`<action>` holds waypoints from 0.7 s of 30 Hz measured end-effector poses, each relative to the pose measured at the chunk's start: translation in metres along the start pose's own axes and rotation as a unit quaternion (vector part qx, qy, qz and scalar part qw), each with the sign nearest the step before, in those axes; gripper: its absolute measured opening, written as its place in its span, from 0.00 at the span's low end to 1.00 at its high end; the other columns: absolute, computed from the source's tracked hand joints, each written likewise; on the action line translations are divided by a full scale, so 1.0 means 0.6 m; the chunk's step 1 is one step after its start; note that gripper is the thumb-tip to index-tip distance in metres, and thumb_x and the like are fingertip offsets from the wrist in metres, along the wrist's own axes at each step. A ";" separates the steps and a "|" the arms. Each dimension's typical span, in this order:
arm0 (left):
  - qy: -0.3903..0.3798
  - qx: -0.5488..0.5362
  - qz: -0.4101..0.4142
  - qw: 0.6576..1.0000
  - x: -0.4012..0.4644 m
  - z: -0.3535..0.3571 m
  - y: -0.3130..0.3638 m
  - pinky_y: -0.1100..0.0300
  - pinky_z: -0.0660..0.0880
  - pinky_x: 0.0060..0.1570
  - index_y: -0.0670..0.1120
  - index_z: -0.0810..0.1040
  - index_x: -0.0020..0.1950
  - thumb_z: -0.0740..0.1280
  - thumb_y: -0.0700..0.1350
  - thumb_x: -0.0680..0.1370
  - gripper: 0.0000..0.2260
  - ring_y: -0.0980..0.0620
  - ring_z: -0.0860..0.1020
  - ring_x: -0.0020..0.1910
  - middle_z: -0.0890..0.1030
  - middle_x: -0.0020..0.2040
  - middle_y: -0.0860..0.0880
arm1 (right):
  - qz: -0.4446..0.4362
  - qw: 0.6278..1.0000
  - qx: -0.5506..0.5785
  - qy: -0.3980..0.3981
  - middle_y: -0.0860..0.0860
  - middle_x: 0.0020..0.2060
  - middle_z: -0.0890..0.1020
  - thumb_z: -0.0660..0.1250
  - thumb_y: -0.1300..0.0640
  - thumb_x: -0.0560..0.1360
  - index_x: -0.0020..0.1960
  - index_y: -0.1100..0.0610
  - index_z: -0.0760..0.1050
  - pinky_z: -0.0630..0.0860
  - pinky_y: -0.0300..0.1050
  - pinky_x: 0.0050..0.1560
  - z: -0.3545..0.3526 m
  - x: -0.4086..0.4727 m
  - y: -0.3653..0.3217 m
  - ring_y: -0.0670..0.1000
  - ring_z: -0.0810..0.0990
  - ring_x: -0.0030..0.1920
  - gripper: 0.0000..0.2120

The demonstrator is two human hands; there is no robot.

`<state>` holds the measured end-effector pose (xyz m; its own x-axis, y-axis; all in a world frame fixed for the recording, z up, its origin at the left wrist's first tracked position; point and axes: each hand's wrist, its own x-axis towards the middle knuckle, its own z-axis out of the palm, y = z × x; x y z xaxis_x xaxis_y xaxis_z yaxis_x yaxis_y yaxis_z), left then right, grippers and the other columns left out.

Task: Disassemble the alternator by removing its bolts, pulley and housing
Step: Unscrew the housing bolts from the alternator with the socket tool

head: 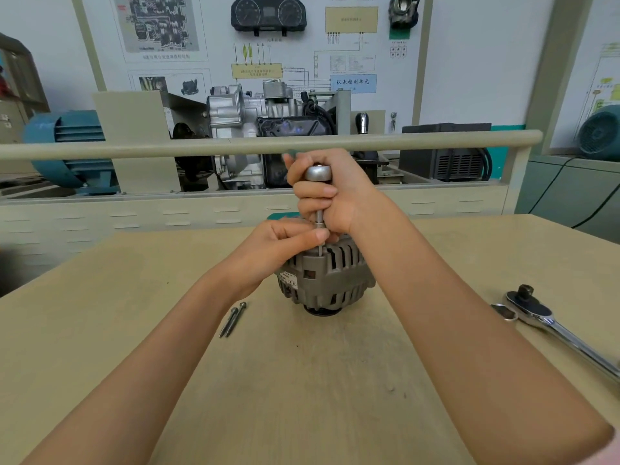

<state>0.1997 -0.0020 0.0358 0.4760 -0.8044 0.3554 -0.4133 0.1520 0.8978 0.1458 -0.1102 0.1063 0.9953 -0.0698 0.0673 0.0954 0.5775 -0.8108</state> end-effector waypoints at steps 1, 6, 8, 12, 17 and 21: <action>0.004 0.001 0.003 1.000 0.000 0.002 0.000 0.70 0.76 0.42 0.52 0.86 0.43 0.66 0.50 0.72 0.09 0.60 0.82 0.45 0.85 0.46 0.55 | -0.055 0.997 -0.007 0.060 0.46 0.23 0.71 0.52 0.63 0.78 0.41 0.59 0.70 0.51 0.32 0.14 0.005 -0.001 0.007 0.41 0.57 0.14 0.10; 0.036 0.022 0.005 0.999 0.002 0.005 -0.003 0.70 0.75 0.39 0.53 0.85 0.36 0.67 0.48 0.73 0.09 0.59 0.80 0.39 0.84 0.39 0.53 | -0.269 0.924 -0.010 0.273 0.52 0.28 0.71 0.48 0.64 0.80 0.61 0.66 0.69 0.56 0.32 0.16 0.021 0.015 0.035 0.43 0.62 0.16 0.15; 0.036 0.016 0.002 0.999 0.002 0.006 -0.003 0.69 0.77 0.41 0.52 0.86 0.39 0.67 0.50 0.71 0.07 0.58 0.81 0.40 0.85 0.39 0.53 | -0.210 0.946 -0.041 0.245 0.50 0.25 0.71 0.49 0.64 0.79 0.52 0.63 0.71 0.53 0.31 0.16 0.025 0.010 0.028 0.43 0.59 0.14 0.11; 0.015 0.015 -0.009 1.000 0.001 0.004 0.000 0.68 0.77 0.42 0.52 0.85 0.43 0.67 0.53 0.71 0.09 0.56 0.82 0.42 0.86 0.44 0.51 | -0.047 0.992 -0.024 0.113 0.46 0.21 0.71 0.50 0.63 0.77 0.38 0.58 0.68 0.49 0.31 0.15 0.008 0.006 0.001 0.42 0.55 0.14 0.12; -0.001 0.014 -0.011 1.000 0.001 -0.001 -0.001 0.64 0.78 0.50 0.53 0.86 0.49 0.67 0.54 0.71 0.12 0.52 0.82 0.52 0.85 0.51 0.49 | 0.063 0.997 -0.016 -0.032 0.45 0.21 0.72 0.52 0.60 0.79 0.42 0.60 0.71 0.49 0.32 0.15 -0.002 0.007 -0.007 0.42 0.57 0.12 0.11; 0.003 0.020 0.007 1.000 -0.002 -0.001 -0.001 0.70 0.76 0.45 0.55 0.86 0.43 0.67 0.52 0.71 0.09 0.59 0.82 0.48 0.84 0.47 0.55 | -0.021 0.998 -0.020 0.057 0.45 0.22 0.72 0.53 0.62 0.78 0.40 0.59 0.70 0.49 0.32 0.15 0.008 0.000 0.004 0.41 0.56 0.14 0.10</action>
<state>0.1998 -0.0005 0.0351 0.4749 -0.7988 0.3693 -0.4502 0.1400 0.8819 0.1462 -0.1048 0.1071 0.9818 -0.1863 0.0380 0.1344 0.5391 -0.8314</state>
